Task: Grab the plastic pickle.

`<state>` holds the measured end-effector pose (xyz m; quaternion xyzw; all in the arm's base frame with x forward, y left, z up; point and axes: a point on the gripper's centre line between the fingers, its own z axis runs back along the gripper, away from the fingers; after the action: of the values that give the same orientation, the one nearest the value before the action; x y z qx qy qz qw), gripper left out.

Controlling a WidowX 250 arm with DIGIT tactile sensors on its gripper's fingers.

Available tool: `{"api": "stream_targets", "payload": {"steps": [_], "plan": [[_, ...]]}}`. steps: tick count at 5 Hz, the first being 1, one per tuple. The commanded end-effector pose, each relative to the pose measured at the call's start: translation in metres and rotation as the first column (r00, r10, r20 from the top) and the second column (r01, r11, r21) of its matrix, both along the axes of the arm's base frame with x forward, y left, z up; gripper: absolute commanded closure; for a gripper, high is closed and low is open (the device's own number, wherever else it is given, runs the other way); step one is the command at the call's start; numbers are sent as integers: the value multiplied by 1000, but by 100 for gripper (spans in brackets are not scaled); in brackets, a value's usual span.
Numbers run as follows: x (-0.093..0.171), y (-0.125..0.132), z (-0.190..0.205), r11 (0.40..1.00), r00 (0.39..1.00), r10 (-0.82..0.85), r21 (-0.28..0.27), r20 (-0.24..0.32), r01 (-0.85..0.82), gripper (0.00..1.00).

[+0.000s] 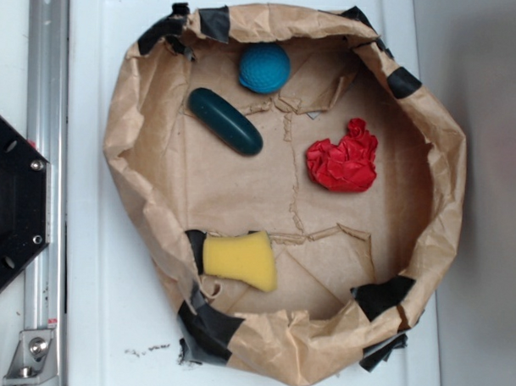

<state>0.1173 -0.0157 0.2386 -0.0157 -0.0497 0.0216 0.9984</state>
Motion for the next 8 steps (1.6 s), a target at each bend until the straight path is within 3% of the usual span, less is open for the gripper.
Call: {"api": "stream_targets", "payload": {"steps": [1,2,3,4,6,8], "plan": [[0,0,0,1000,1000,0,0,0,0,0],[45,7,-13,983,983,-182,35,-7,182,0],[83,24,-43,982,981,-190,13,-37,190,0],[113,38,-90,972,970,-218,69,-108,226,0],[121,70,-146,981,958,-175,38,-229,188,0],[116,79,-215,959,883,-242,40,-403,281,0]]}}
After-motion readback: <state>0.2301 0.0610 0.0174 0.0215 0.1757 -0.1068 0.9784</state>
